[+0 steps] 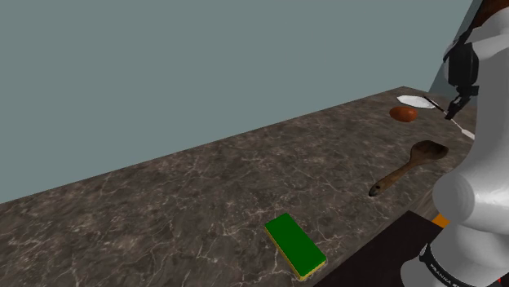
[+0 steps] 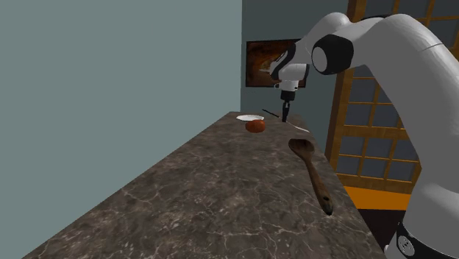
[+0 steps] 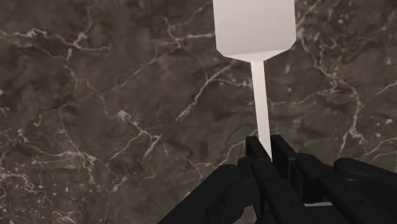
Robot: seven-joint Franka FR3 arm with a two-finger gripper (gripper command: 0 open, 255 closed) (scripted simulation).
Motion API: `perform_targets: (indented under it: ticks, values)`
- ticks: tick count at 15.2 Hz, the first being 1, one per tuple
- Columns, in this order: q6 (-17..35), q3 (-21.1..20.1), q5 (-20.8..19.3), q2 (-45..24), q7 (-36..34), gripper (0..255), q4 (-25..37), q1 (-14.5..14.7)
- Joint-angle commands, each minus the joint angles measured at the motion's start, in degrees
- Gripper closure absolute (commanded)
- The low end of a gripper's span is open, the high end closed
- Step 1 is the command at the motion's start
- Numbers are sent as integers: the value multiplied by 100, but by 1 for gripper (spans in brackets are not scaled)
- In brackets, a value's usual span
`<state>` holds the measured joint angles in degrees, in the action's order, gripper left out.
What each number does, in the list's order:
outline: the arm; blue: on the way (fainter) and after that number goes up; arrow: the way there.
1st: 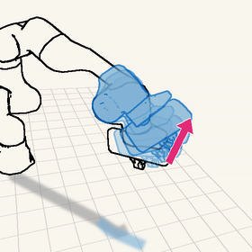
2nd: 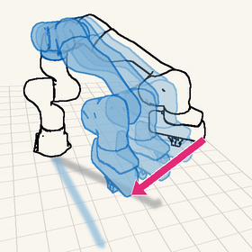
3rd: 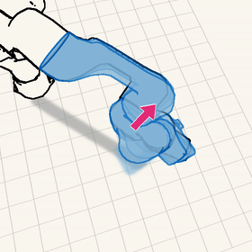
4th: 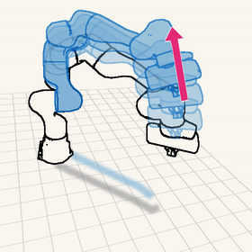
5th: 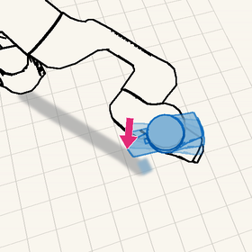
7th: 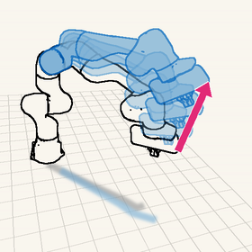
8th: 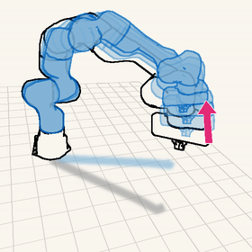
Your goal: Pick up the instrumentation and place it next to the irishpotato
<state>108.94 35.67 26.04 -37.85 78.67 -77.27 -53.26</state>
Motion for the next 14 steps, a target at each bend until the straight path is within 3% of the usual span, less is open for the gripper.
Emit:
perform_targets:
  ticks: [1,6,14]
  values:
    - [140,-19,33,-38,38,255,-111,7]
    - [435,-77,121,-164,112,255,-303,8]
    - [435,-77,121,-164,112,255,-303,8]
